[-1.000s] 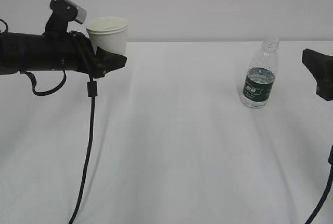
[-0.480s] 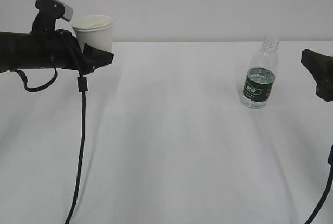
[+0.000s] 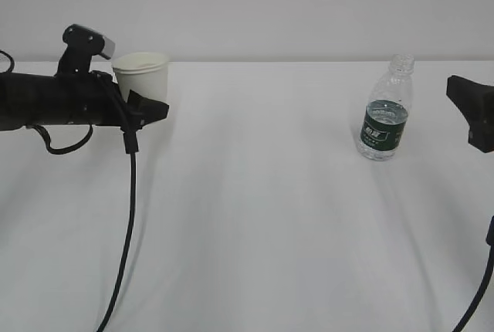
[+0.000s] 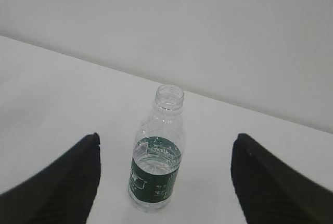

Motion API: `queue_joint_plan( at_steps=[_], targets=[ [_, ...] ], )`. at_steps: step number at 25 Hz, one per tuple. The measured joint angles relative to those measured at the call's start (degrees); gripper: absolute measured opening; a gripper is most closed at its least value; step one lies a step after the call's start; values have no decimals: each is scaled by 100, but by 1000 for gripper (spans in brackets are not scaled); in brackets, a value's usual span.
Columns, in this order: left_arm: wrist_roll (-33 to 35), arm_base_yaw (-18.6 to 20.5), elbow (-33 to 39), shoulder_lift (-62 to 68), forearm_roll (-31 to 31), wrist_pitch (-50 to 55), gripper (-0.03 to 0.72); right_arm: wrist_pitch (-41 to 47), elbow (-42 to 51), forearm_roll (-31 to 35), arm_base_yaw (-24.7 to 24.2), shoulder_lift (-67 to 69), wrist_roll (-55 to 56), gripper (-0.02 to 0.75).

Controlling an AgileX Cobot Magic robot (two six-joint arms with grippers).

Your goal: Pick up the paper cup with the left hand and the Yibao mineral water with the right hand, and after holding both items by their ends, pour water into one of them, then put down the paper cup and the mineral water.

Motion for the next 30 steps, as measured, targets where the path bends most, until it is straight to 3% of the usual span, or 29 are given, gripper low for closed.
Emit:
queue_joint_plan(
  at_steps=[4,16,30],
  targets=[
    [122,0,0,68,-141,0,445,103,0,-9,0,0,0,591],
    [1227,0,0,305,-1455,-115,445,149,0,-22,0,0,0,591],
    [2079,12,0,479,-2307,-382,445,310,0,-22,0,0,0,591]
  ],
)
